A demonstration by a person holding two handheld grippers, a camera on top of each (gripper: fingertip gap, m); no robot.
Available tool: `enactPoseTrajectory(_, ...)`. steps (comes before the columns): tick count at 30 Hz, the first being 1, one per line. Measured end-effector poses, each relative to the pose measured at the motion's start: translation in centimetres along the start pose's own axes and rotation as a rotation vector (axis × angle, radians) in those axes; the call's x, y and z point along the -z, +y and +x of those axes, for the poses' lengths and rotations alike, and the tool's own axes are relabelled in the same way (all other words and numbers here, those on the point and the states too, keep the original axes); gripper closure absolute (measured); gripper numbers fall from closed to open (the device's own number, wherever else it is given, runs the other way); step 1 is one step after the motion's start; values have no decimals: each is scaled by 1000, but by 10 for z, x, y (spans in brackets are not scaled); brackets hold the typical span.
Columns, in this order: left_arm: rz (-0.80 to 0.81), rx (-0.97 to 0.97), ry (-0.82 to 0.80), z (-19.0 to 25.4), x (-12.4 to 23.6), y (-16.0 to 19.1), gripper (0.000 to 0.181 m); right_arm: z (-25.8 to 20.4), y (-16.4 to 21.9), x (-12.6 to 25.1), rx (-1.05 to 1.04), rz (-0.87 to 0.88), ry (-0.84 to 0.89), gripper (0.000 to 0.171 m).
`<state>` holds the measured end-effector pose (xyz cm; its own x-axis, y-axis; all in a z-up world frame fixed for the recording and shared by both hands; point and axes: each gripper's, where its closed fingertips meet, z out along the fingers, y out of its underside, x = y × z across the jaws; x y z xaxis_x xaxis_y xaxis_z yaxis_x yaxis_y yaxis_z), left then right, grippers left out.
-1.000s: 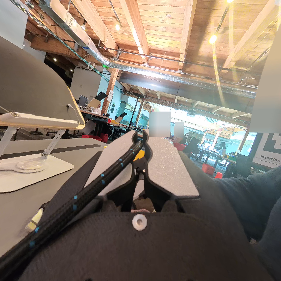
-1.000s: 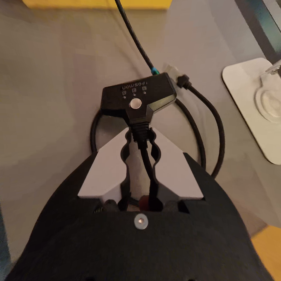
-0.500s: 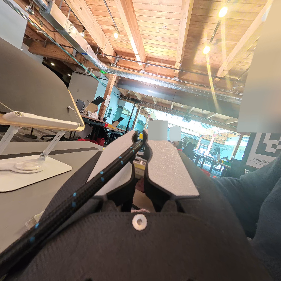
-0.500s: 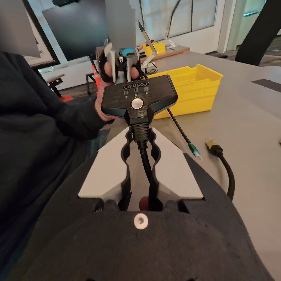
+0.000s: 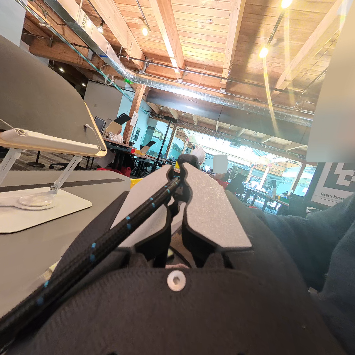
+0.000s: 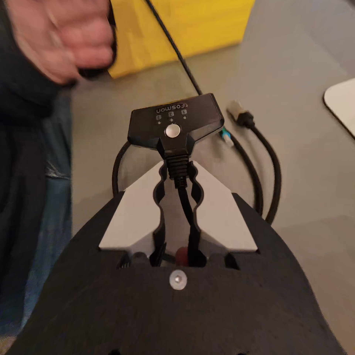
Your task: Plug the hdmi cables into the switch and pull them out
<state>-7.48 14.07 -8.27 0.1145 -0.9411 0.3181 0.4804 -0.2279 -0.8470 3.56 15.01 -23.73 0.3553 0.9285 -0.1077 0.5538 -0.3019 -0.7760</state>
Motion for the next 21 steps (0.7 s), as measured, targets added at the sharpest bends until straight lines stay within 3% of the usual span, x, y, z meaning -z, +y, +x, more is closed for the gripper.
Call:
enactPoseTrajectory(5, -13, 40, -6, -6, -3, 5, 175, 12, 25, -14, 97, -204, 144, 146)
enactPoseTrajectory(8, -31, 83, -22, -10, -5, 10, 175, 14, 13, -3, 112, -191, 195, 116)
enactPoseTrajectory(14, -63, 288, -14, -13, -15, 21, 175, -13, -86, 32, 439, 110, 356, 125)
enactPoseTrajectory(17, -83, 416, -5, -10, -23, 29, 175, -29, -114, 26, 696, 96, 461, 131)
enactPoseTrajectory(21, -33, 548, 24, -6, -28, 28, 175, -34, -120, 14, 834, 18, 491, 159)
